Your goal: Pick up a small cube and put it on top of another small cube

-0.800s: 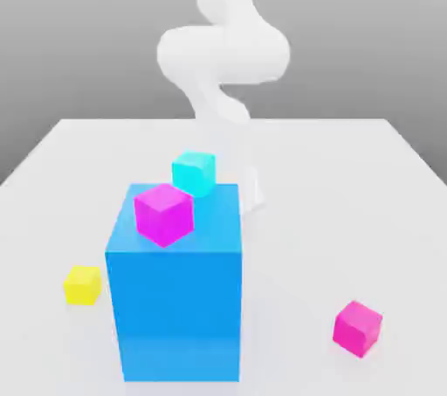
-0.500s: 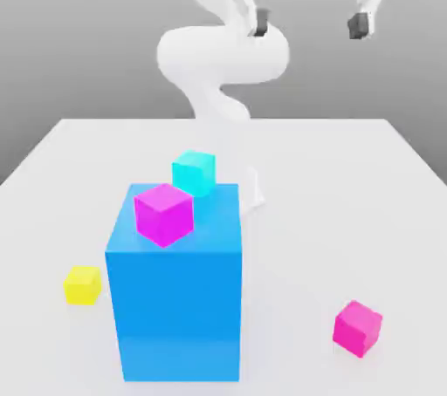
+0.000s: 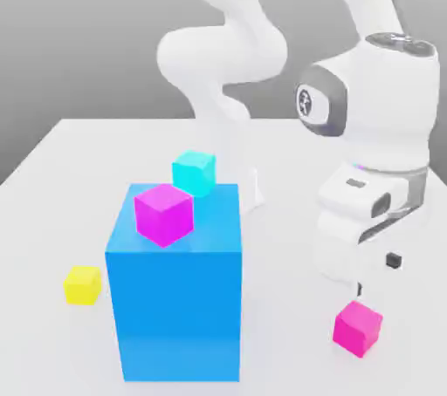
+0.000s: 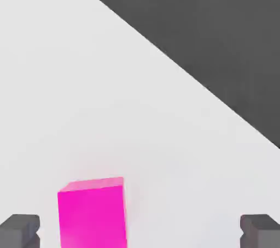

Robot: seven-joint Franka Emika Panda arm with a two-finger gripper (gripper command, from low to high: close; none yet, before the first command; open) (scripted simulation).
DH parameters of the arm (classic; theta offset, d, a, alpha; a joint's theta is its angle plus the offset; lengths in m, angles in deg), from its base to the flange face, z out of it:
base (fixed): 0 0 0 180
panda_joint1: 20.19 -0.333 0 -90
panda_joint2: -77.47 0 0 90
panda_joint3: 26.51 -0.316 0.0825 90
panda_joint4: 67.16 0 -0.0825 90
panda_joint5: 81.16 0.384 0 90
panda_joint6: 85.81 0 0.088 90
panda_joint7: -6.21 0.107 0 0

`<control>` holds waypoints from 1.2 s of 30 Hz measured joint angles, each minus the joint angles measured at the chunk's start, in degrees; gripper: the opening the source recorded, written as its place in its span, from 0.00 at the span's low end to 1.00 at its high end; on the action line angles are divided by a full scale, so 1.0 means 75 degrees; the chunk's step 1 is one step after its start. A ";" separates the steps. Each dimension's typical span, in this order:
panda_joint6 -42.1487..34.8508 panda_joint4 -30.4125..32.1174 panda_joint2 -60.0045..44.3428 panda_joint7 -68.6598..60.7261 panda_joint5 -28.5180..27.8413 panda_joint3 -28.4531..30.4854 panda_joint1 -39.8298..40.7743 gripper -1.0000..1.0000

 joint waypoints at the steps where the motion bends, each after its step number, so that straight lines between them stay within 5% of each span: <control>1: 0.0185 -0.0004 -0.0279 0.0045 -0.0111 0.0039 -0.0059 0.50; 5: 0.1033 -0.0180 -0.1387 0.0319 -0.0518 0.0384 -0.0355 0.50; 6: 0.1196 -0.0221 -0.1597 0.0357 -0.0572 0.0466 -0.0425 0.00; 15: 0.0888 -0.0140 -0.1210 0.0260 -0.0441 0.0339 -0.0331 0.00; 23: -0.0972 0.0159 0.0973 0.0176 0.0296 0.0369 0.0283 0.00; 36: -0.4292 0.0434 0.4575 0.1540 0.0476 0.1070 0.1729 0.00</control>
